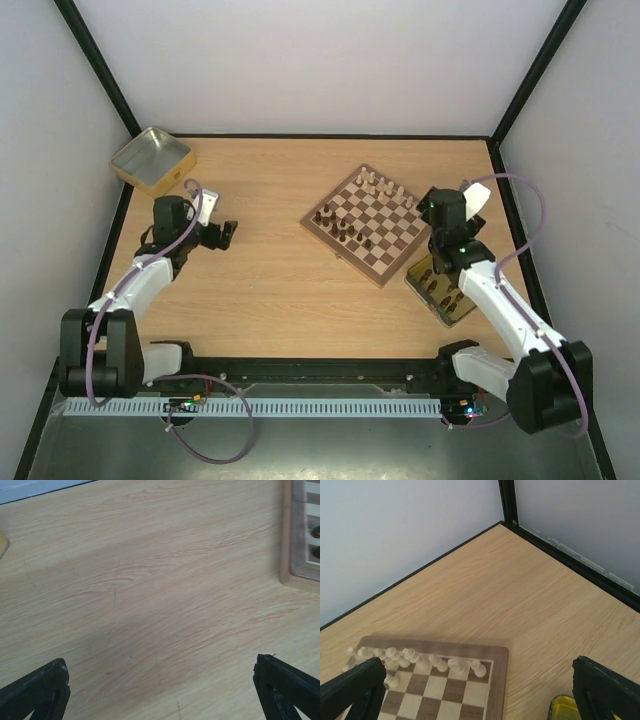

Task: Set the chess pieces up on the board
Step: Move the chessboard to the center of the board.

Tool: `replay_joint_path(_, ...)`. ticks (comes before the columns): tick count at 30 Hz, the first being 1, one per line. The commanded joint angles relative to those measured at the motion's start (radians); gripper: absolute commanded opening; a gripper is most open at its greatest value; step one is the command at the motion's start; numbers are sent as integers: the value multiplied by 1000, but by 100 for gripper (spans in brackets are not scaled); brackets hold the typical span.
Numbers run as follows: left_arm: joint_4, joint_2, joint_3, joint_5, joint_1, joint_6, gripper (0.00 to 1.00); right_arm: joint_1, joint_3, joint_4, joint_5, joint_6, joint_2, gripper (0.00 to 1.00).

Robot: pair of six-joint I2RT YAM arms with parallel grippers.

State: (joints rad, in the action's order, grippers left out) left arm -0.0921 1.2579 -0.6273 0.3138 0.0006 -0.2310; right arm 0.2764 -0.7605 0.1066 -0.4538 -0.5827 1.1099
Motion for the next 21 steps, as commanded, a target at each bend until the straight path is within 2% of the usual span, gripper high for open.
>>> replay_joint_path(1,124,-67,-23,74,-1,-55,100,17,50,106,62,-46,-87,98)
replay_joint_path(6,227,-53,-75,59,-1,-89,100,17,90,79,285,-88,-126,98)
replay_joint_path(11,276,-55,-80,45,-1,-94,100,17,52,116,189,-57,-100,98)
replay_joint_path(14,284,-62,-68,63,-1,-91,100,15,-41,148,145,-37,-25,100)
replay_joint_path(17,285,-66,-59,45,-1,-85,100,-5,-184,185,155,-38,108,94)
replay_joint_path(21,295,-66,-42,40,-1,-92,100,-83,-385,213,255,-90,302,87)
